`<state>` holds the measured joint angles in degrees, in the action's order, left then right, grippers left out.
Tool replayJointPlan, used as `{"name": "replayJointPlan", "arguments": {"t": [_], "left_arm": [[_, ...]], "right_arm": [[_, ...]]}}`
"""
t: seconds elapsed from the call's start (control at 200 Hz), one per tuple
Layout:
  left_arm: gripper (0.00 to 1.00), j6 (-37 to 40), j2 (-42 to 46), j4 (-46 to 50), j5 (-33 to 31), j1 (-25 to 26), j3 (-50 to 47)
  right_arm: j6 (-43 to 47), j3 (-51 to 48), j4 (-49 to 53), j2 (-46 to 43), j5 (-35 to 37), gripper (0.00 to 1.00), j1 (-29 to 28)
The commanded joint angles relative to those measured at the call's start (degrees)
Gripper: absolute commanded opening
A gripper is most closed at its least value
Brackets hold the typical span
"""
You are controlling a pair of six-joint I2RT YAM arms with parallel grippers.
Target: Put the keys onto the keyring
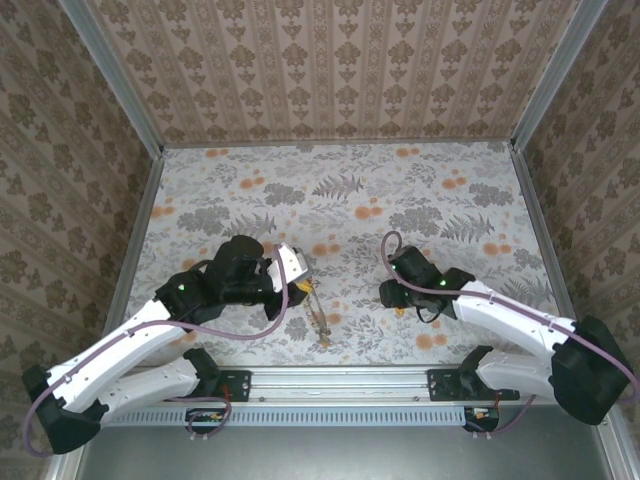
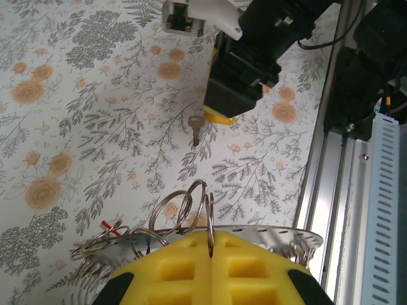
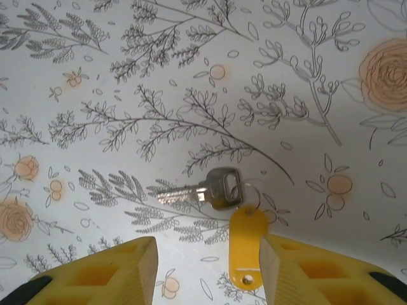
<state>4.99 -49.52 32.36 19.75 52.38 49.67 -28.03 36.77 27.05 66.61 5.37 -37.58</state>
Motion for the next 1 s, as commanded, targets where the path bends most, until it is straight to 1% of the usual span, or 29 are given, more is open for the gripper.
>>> {"name": "replayJointPlan", "arguments": {"t": [0.0,0.085,0.235,0.355,0.47,0.56,0.73,0.995], "left_arm": [[0.00,-2.99,0.54,-3.92,2.88,-0.96,0.16],[0.00,-3.48,1.04,-4.66,4.04,-1.44,0.08],[0.00,-3.81,2.64,-5.09,4.51,-1.57,-0.12],[0.00,-3.94,2.76,-5.46,5.25,-1.56,-0.15],[0.00,-4.09,2.77,-5.79,5.65,-1.67,-0.20],[0.00,-4.20,2.63,-5.84,6.09,-1.64,-0.15],[0.00,-4.58,3.50,-6.67,6.36,-1.83,-0.46],[0.00,-4.86,4.12,-7.68,7.16,-2.38,-0.66]], "right_arm": [[2.07,2.95,2.07,2.94,2.03,0.46,1.48],[2.61,3.30,1.69,4.63,1.24,0.44,2.68],[2.90,3.70,3.05,6.97,0.52,0.44,4.45],[2.59,2.90,1.48,7.45,-2.53,0.44,6.89],[2.90,3.79,1.55,9.32,-4.47,0.44,7.78],[2.70,3.64,0.50,11.33,-7.49,0.45,8.72],[3.23,4.23,0.33,15.35,-9.76,0.46,9.59],[2.78,3.57,-1.42,18.51,-11.97,0.41,9.72]]}}
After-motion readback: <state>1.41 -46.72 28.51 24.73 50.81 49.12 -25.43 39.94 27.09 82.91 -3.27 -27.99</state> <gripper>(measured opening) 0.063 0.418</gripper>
